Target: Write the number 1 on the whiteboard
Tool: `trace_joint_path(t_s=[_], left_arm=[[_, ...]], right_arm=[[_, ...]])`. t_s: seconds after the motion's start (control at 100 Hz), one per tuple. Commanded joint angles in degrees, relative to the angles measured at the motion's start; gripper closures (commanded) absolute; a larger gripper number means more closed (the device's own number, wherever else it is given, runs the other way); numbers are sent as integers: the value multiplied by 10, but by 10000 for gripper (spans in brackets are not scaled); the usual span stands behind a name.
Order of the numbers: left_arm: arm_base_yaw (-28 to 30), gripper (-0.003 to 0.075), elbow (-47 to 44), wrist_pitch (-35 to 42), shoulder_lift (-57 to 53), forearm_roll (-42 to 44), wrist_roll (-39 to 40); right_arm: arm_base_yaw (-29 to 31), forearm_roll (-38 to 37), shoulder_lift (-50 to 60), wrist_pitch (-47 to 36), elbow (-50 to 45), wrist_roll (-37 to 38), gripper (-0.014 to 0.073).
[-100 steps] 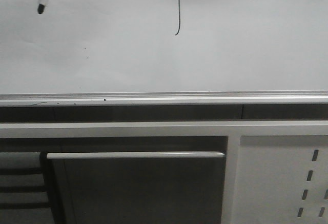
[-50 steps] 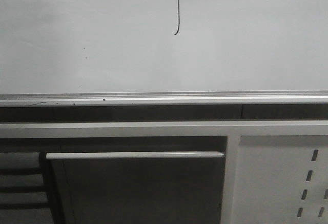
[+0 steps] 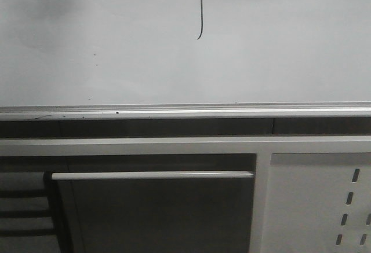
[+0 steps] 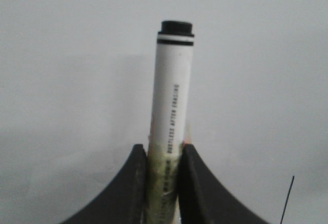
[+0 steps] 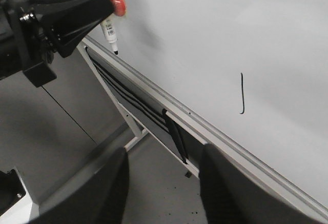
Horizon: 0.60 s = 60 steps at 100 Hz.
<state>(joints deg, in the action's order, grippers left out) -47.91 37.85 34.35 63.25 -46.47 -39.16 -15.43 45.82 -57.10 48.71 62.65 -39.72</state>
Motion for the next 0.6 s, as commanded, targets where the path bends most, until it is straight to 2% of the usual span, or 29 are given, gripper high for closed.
trace_joint_path(t_s=[0.0, 0.29, 0.59], left_arm=[[-4, 741, 16, 53, 0, 37, 11], [-3, 741, 45, 83, 54, 56, 11], [-3, 741, 48, 160, 99, 62, 11]], right_arm=[[3, 20, 10, -32, 11, -1, 307], [3, 20, 10, -33, 11, -1, 307], [3, 19, 10, -26, 11, -1, 307]])
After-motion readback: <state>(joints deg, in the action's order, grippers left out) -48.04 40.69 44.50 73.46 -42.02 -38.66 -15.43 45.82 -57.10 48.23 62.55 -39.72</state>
